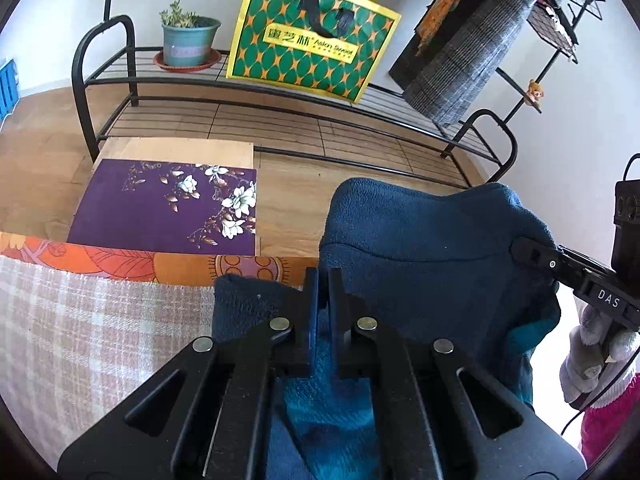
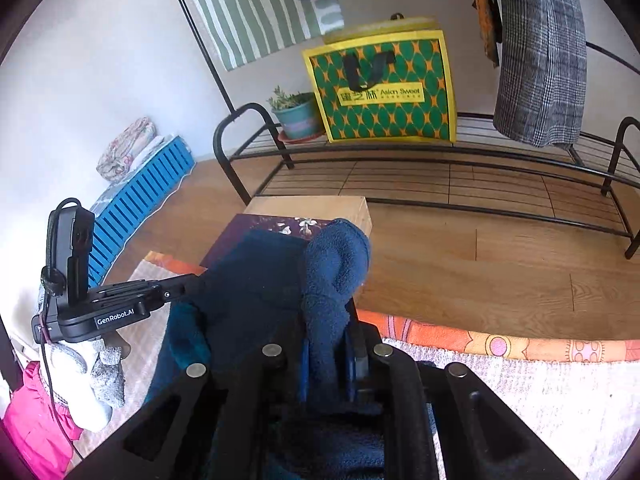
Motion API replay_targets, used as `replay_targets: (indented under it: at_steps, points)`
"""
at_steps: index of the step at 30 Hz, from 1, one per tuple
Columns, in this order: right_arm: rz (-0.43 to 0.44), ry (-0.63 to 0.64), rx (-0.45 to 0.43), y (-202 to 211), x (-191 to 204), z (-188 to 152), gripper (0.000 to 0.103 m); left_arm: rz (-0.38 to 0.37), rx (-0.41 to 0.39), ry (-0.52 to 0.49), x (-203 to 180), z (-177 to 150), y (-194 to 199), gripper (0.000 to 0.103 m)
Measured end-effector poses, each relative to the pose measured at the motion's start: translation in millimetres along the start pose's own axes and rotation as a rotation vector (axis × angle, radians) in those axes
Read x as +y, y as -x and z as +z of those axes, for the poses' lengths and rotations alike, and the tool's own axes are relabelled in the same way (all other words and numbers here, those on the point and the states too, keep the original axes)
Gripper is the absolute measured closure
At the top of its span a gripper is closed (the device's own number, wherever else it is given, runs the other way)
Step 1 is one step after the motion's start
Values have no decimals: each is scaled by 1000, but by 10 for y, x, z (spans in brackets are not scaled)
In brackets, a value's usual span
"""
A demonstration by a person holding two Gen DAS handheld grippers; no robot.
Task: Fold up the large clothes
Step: 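Grasp the folded shirt with both grippers and lift it off the bedspread, then carry the folded shirt with both grippers and lower it onto the bedspread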
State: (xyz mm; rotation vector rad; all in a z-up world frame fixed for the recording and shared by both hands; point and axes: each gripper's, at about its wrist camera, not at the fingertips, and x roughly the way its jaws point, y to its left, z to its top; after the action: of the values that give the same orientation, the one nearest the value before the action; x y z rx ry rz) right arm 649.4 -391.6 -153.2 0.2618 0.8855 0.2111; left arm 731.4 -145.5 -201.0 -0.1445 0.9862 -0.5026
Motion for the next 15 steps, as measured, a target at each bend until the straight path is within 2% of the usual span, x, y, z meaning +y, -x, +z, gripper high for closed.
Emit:
replay_targets:
  at_steps: [8, 13, 15]
  points:
    - [3, 51, -68, 927, 508, -222, 93, -21, -104, -32, -357, -244, 1127, 102]
    - [33, 78, -89, 1497, 917, -503, 93, -31, -128, -64, -583, -615, 1833, 102]
    - [22, 94, -82, 1679, 1075, -677, 94, -44, -136, -49, -618, -806, 2071, 102]
